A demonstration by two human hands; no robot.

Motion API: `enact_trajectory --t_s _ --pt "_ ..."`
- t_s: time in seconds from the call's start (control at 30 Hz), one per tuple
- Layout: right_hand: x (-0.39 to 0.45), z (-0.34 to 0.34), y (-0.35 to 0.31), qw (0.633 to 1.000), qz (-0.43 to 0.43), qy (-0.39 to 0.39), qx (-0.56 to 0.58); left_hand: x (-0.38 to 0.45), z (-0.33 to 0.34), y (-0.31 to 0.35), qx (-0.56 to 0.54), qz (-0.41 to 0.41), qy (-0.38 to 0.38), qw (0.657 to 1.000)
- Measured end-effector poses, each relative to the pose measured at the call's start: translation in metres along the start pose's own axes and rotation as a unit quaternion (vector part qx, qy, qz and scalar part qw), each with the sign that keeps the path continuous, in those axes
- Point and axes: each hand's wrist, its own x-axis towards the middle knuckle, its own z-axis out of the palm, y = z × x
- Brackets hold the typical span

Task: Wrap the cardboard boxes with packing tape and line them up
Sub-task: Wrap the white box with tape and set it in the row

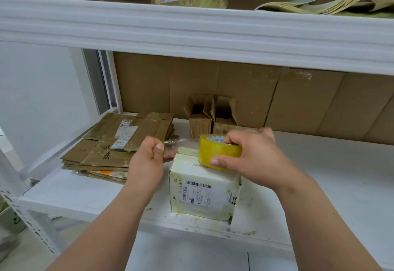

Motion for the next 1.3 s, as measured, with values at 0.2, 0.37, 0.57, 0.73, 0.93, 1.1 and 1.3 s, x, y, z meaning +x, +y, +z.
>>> enact_trajectory --t_s 0.2,0.37,0.57,0.73,0.93,1.1,1.3 --pt "-0.003 -0.008 0.019 0.998 -0.016 -0.067 0.01 0.004 0.007 -0.006 -0.062 -0.04 -0.01 0.997" --pt "-0.003 -0.006 0.027 0.996 -0.013 -0.072 -0.056 0.006 0.009 -0.006 -0.052 -0.058 0.01 0.997" --pt "-0.011 -0.01 0.029 0.998 0.006 0.044 -0.037 0.005 0.01 -0.005 -0.089 -0.095 0.025 0.991" --pt "-0.015 -0.014 0.032 0.996 0.021 0.051 -0.066 0.008 0.015 0.001 -0.098 -0.093 0.015 0.991" --pt "-0.018 -0.025 0.031 0.999 0.034 0.027 0.025 0.011 0.013 -0.002 -0.098 -0.101 0.008 0.99" --pt "-0.019 -0.026 0.029 0.999 0.03 -0.002 -0.034 0.005 0.013 0.003 -0.055 -0.04 0.059 0.996" --pt "-0.022 -0.018 0.038 0.998 0.065 -0.024 -0.003 0.004 0.013 0.008 -0.072 0.008 0.001 0.997"
